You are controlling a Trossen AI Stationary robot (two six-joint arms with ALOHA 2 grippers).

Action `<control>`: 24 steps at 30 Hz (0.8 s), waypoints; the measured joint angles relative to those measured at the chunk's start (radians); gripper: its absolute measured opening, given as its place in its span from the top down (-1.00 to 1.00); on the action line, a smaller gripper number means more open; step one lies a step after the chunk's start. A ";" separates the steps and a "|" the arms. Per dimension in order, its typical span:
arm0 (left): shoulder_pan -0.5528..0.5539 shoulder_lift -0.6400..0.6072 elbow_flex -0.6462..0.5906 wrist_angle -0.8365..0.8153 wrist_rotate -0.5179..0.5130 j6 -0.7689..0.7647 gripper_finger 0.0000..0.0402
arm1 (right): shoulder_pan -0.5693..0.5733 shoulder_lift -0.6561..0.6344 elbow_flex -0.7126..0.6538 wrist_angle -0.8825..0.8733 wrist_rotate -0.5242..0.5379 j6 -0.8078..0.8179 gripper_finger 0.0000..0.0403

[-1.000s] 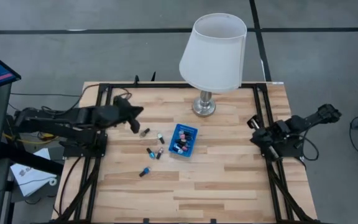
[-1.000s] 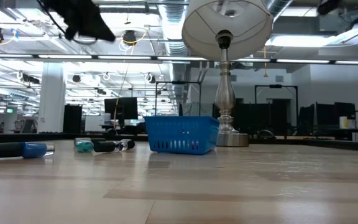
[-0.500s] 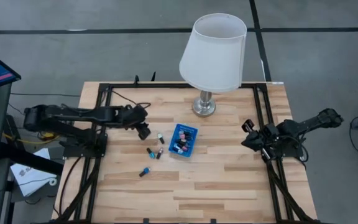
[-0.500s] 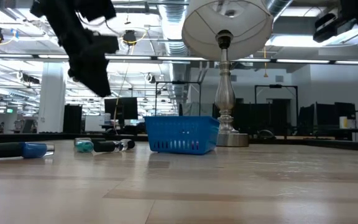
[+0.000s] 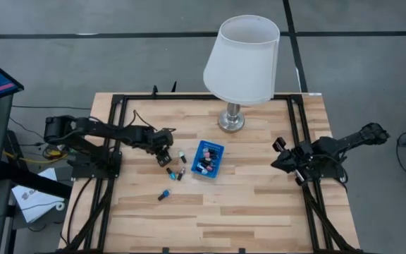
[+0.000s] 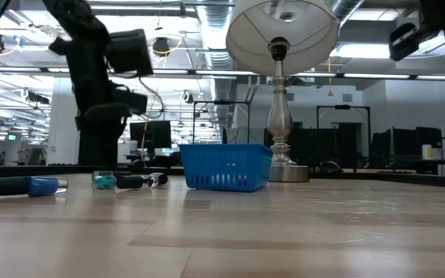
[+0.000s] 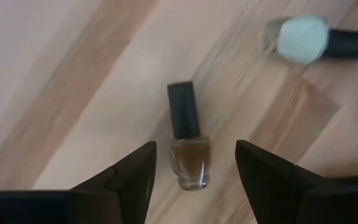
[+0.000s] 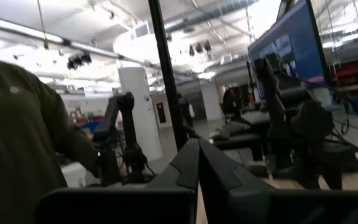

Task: Pick & Place Nail Polish
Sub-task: Put the brown nail polish into the blue basket

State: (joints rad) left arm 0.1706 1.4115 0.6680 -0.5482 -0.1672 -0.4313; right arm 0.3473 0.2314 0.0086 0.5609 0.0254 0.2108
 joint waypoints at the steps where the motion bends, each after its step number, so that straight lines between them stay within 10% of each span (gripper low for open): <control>1: 0.005 0.000 -0.014 0.013 0.007 0.000 -0.07 | 0.000 0.000 0.000 -0.012 0.000 0.000 1.00; 24: 0.027 -0.028 -0.116 0.134 0.032 0.020 0.50 | -0.003 0.000 0.000 -0.030 0.005 0.000 1.00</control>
State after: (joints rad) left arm 0.1978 1.3839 0.5519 -0.4143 -0.1352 -0.4117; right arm 0.3443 0.2314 0.0082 0.5304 0.0300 0.2108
